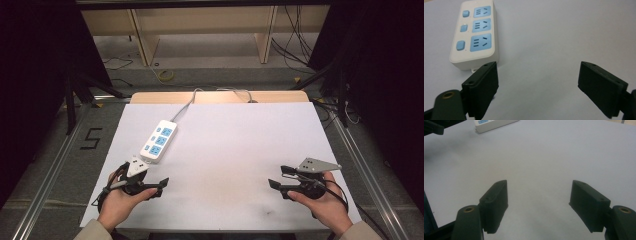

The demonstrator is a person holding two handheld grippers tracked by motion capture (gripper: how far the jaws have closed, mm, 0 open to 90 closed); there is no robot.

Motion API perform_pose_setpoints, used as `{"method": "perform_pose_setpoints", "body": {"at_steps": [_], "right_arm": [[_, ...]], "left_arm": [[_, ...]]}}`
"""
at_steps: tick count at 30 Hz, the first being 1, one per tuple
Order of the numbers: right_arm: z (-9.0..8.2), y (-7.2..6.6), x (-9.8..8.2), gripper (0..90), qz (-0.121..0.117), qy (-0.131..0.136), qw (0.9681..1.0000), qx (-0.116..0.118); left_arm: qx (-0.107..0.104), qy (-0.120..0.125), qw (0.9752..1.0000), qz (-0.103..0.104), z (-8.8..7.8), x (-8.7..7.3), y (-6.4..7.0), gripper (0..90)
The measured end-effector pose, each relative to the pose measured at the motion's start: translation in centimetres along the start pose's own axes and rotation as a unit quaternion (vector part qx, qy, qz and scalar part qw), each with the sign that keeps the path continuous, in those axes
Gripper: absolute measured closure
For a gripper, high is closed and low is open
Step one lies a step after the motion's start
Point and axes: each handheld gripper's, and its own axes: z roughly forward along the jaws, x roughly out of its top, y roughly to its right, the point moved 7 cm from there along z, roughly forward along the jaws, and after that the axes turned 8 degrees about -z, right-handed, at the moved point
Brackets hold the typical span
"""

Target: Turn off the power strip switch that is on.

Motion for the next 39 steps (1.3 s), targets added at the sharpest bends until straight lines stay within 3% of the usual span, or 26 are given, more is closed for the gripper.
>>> {"method": "perform_pose_setpoints", "body": {"at_steps": [8,14,20,24,34,39], "right_arm": [[0.1,0.0,0.0,31.2,0.0,0.0,1.0,0.001],[0.2,0.0,0.0,31.5,0.0,-0.001,1.0,0.002],[0.2,-0.1,0.0,31.6,-0.001,-0.004,1.0,0.002],[0.3,-0.1,-0.1,31.6,-0.001,-0.004,1.0,0.002],[0.3,0.0,-0.1,31.8,0.0,-0.004,1.0,0.001],[0.3,-0.1,-0.1,31.8,0.0,-0.005,1.0,0.003]], "left_arm": [[0.02,0.004,0.9998,0.003,0.4,1.7,-1.0,18.0],[0.038,0.003,0.9992,-0.007,0.7,2.4,-1.8,24.7],[0.071,0.005,0.9974,-0.015,0.9,3.5,-3.3,46.8],[0.081,0.011,0.9965,-0.02,1.0,4.3,-3.8,56.9],[0.081,0.005,0.9964,-0.027,1.8,5.2,-4.5,85.2],[0.078,-0.006,0.9962,-0.038,2.2,5.5,-4.9,89.6]]}}
